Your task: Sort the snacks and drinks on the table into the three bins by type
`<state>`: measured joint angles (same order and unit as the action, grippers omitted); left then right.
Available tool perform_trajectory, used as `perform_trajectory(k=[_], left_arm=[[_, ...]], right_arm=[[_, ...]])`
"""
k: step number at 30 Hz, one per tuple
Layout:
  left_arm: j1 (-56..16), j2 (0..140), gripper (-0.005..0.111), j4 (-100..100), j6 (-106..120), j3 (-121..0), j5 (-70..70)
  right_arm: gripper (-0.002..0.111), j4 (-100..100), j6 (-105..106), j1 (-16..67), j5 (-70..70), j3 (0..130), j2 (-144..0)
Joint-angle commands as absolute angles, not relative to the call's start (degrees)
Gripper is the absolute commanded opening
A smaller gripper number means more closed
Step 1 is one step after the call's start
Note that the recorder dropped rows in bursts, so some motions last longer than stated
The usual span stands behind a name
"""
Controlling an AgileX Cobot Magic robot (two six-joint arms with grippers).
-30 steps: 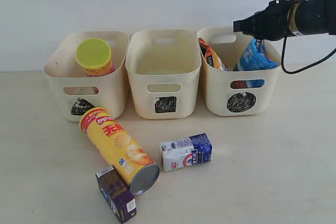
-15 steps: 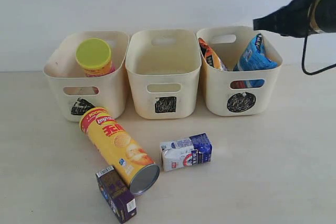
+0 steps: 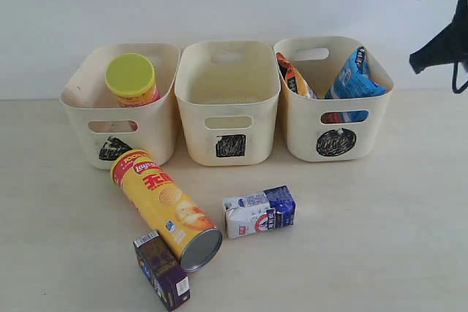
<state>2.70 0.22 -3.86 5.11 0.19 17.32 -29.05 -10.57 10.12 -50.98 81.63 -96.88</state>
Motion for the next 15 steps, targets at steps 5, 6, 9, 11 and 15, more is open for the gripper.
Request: perform_trajectory(k=[5, 6, 9, 11, 15], left_arm=[[2.83, 0.00, 0.004, -4.02, 4.53, 0.00, 16.50], [2.83, 0.00, 0.004, -4.02, 4.53, 0.00, 16.50], [2.83, 0.00, 0.004, -4.02, 4.53, 0.00, 16.50], [2.83, 0.00, 0.004, -4.02, 4.53, 0.00, 16.50], [2.83, 0.00, 0.004, -4.02, 4.53, 0.00, 16.50]], right_arm=[[0.000, -2.18, 2.57, 10.33, -49.75, 76.49, -87.17], [0.000, -0.54, 2.57, 10.33, -47.36, 74.61, -84.79], [0.000, 4.03, 2.57, 10.33, -40.50, 68.61, -77.60], [0.000, 6.80, 2.57, 10.33, -36.57, 64.23, -72.51], [0.000, 8.62, 1.89, 10.33, -23.55, 50.77, -58.44]])
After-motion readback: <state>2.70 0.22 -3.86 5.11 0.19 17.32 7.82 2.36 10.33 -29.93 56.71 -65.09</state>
